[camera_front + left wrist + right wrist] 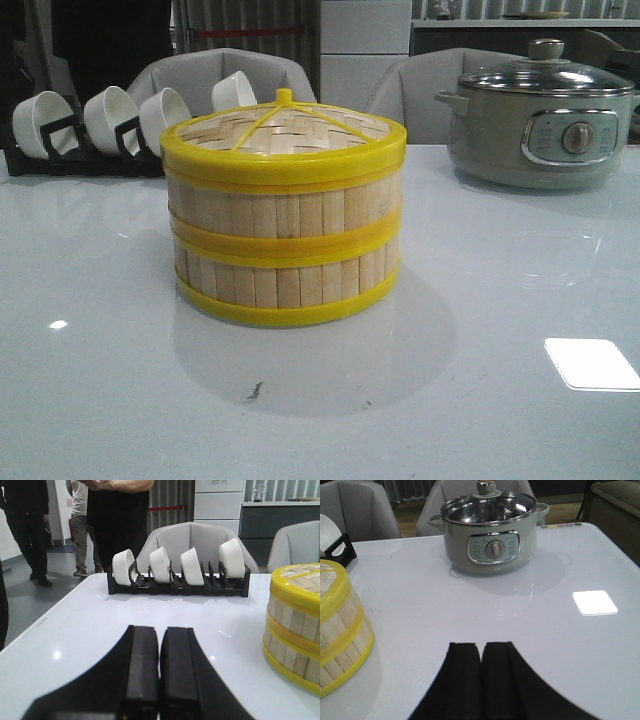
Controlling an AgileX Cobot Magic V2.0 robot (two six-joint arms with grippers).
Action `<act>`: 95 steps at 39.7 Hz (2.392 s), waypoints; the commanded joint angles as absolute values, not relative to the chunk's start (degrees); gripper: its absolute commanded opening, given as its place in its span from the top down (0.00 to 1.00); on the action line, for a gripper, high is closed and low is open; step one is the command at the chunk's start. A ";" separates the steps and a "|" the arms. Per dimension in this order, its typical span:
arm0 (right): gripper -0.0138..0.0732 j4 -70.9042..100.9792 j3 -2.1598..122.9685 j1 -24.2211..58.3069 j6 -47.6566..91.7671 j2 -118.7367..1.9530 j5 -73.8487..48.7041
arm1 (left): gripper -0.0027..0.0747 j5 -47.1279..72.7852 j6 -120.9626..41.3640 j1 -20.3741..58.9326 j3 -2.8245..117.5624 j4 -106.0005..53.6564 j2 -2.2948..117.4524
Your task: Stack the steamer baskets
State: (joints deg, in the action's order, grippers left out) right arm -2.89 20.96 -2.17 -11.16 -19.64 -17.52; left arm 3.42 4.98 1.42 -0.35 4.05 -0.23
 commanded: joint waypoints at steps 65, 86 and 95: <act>0.78 -4.60 -0.87 1.60 -10.88 1.77 -1.05 | 0.84 -1.75 5.64 1.40 -0.38 4.06 -1.01; 0.78 4.43 -0.92 1.60 0.00 1.77 0.50 | 0.84 -1.75 5.64 1.40 -0.38 4.06 -1.01; 0.78 4.43 -0.92 1.60 0.00 1.77 0.37 | 0.84 -1.75 5.64 1.40 -0.38 4.06 -1.01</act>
